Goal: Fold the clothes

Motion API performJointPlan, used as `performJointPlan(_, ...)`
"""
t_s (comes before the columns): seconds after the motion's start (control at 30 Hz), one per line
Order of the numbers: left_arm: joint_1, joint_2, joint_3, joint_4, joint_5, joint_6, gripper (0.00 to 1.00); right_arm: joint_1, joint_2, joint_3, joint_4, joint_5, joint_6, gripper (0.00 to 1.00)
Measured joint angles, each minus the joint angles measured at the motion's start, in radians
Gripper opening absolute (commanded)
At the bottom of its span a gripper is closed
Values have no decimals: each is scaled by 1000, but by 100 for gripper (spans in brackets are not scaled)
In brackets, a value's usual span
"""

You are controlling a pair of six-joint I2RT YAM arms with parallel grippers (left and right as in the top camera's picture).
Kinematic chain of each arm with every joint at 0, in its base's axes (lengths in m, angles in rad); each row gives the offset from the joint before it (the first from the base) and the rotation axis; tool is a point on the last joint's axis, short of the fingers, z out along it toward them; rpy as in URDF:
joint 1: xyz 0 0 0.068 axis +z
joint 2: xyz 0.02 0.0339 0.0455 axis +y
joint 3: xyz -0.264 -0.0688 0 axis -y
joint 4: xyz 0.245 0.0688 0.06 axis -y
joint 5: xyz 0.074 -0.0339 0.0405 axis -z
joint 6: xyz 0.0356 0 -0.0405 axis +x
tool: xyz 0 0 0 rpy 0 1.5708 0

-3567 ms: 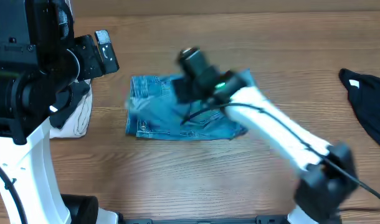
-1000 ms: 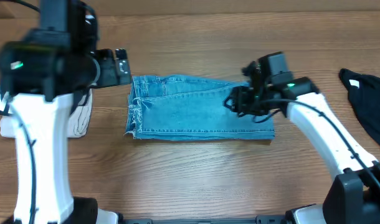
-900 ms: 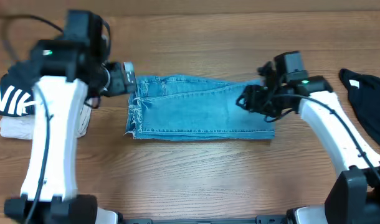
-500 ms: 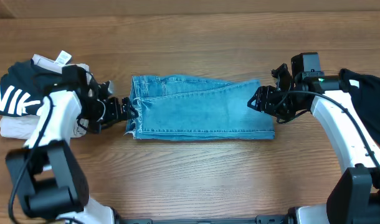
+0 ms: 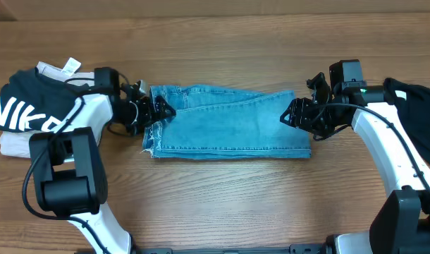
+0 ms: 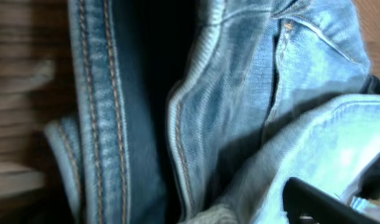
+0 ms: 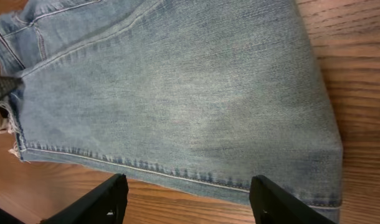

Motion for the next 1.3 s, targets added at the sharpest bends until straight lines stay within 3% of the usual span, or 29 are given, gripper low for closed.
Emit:
performJointPlan(0.07, -23, 8, 1, 8, -38, -16, 21, 0, 0, 0, -2, 0, -1, 66)
performJointPlan(0.13, -36, 24, -2, 5, -49, -18, 4, 0, 0, 0, -8, 0, 0, 64)
performJointPlan(0.3, -28, 45, 50, -192, -93, -32, 4, 0, 0, 0, -17, 1, -3, 61)
performJointPlan(0.43, 18, 0, 167, -473, -317, -27, 4, -1, 0, 0, -18, 4, -3, 61)
performJointPlan(0.63, 29, -204, 569, -707, -568, 79, 4, -8, 0, 0, -8, 3, -3, 61)
performJointPlan(0.73, -45, -281, 700, -754, -649, 124, 4, -8, 0, 0, -8, 4, -3, 61)
performJointPlan(0.87, -260, -225, 684, -768, -798, 132, 5, -8, 0, 0, -8, 3, -3, 61)
performJointPlan(1.07, -504, -18, 666, -795, -1007, -50, 5, -8, 0, 0, -12, 0, -3, 61)
performJointPlan(1.2, -529, 102, 666, -832, -1061, -195, 6, -8, 0, 0, -23, 0, -3, 61)
performJointPlan(1.3, -529, 145, 666, -830, -1063, -236, 8, -8, 0, 0, -23, 0, -3, 61)
